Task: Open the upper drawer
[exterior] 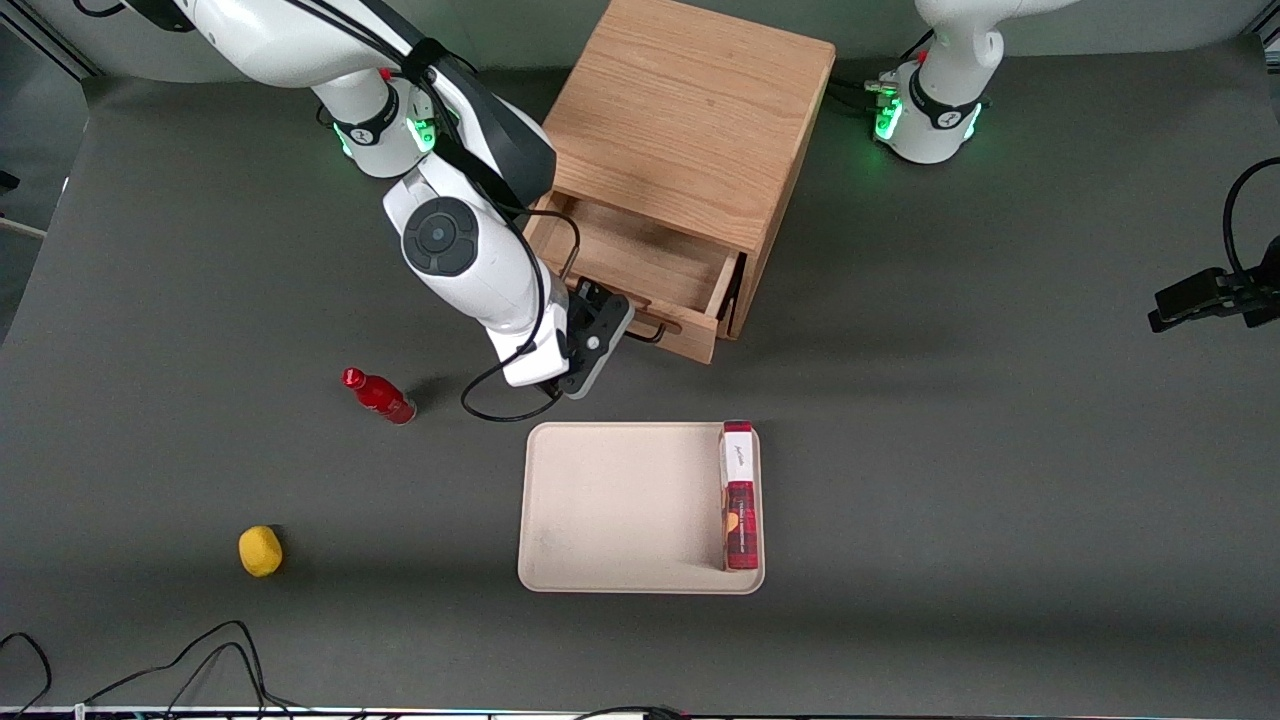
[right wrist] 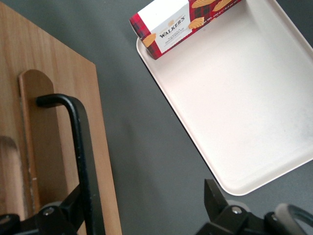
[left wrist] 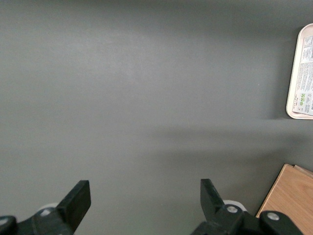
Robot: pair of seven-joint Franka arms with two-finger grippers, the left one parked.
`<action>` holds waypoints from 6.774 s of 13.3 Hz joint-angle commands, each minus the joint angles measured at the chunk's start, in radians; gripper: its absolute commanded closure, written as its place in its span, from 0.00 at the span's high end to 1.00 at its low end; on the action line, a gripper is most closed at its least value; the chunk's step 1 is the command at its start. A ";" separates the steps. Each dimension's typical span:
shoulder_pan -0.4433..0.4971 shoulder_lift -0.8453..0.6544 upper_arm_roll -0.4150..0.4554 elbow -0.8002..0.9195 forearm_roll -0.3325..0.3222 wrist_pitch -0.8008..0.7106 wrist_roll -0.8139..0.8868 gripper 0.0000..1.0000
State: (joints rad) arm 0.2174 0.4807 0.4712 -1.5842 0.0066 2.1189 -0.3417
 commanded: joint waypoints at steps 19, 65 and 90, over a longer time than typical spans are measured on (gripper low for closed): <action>-0.044 0.134 -0.016 0.167 -0.066 0.001 -0.080 1.00; -0.187 -0.143 -0.066 0.340 0.007 -0.609 0.122 1.00; -0.384 -0.531 -0.293 -0.023 0.049 -0.740 0.340 1.00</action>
State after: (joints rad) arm -0.2701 -0.0226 0.2652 -1.5808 0.0474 1.3841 0.0056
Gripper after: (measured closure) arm 0.000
